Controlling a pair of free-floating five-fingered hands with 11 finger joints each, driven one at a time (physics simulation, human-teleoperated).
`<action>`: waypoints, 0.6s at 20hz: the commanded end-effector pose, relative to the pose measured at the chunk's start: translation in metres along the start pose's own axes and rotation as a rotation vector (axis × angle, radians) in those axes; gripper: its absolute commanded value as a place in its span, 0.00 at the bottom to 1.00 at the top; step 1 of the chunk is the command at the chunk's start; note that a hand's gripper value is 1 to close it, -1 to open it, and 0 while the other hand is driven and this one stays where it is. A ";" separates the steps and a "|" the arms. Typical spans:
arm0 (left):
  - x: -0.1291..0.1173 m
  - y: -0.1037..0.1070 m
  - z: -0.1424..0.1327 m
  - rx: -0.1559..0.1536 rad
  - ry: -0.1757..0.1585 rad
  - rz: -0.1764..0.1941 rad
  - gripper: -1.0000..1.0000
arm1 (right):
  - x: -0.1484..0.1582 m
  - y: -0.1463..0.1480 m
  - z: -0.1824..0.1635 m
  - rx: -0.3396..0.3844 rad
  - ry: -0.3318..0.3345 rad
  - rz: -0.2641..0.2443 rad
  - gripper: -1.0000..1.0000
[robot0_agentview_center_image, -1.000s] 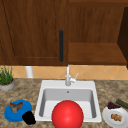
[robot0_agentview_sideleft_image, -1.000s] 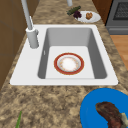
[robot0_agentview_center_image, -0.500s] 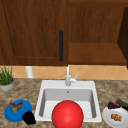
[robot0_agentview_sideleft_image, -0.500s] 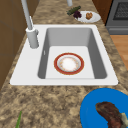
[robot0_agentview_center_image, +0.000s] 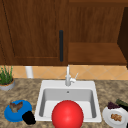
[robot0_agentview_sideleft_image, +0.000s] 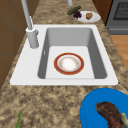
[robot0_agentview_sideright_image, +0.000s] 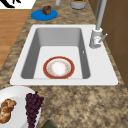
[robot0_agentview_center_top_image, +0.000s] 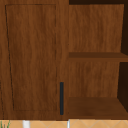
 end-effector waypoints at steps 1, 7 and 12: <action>0.000 0.000 0.000 0.000 0.000 0.000 0.50 | 0.008 0.004 -0.005 0.028 0.044 0.113 0.00; 0.000 0.000 0.000 0.000 0.000 0.000 0.50 | 0.021 0.018 -0.038 0.050 0.083 0.203 0.00; 0.000 0.000 0.000 0.000 0.000 0.000 0.50 | 0.026 0.038 -0.067 0.059 0.126 0.238 0.00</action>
